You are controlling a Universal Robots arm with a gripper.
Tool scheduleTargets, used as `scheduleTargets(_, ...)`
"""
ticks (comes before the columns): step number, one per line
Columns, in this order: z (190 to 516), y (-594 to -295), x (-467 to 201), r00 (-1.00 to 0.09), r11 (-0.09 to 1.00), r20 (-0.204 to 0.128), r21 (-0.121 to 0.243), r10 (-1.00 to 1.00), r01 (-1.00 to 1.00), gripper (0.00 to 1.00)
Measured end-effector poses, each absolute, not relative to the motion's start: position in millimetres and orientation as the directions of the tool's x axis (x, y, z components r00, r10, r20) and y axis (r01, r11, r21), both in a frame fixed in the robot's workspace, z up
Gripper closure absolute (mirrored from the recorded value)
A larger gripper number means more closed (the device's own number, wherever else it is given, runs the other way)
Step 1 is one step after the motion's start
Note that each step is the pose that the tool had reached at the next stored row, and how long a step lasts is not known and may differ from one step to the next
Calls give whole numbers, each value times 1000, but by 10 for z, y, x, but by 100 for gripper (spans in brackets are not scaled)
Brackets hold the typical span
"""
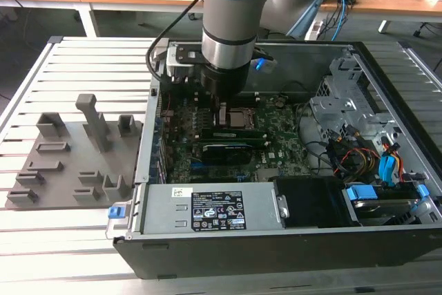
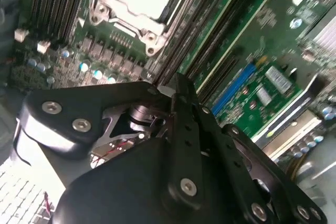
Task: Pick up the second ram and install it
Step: 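Press down the second ram until it locks into place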
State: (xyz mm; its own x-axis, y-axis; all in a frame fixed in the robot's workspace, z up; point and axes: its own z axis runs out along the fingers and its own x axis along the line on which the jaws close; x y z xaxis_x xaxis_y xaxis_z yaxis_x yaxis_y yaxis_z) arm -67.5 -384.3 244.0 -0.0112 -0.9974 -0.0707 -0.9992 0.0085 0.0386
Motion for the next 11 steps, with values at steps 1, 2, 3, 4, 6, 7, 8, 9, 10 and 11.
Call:
scheduleTargets(1, 2433, -3842, -740, -11, 9, -71, 38, -997, -999, 89)
scheduleTargets(2, 2428, -3843, -755, -11, 9, -71, 38, -997, -999, 89)
scheduleTargets(3, 2423, -3843, -763, -11, 9, -71, 38, -997, -999, 89)
scheduleTargets(4, 2420, -3843, -766, -11, 9, -71, 38, -997, -999, 89)
scheduleTargets(6, 2411, -3843, -771, -11, 8, -71, 38, -997, -999, 89)
scheduleTargets(7, 2404, -3843, -773, -11, 9, -71, 38, -997, -999, 89)
scheduleTargets(8, 2401, -3843, -774, -11, 9, -71, 38, -997, -999, 89)
scheduleTargets(9, 2395, -3843, -774, -11, 9, -71, 38, -997, -999, 89)
scheduleTargets(10, 2392, -3843, -774, -11, 8, -71, 38, -997, -999, 89)
scheduleTargets(11, 2387, -3844, -775, -11, 9, -70, 38, -997, -999, 89)
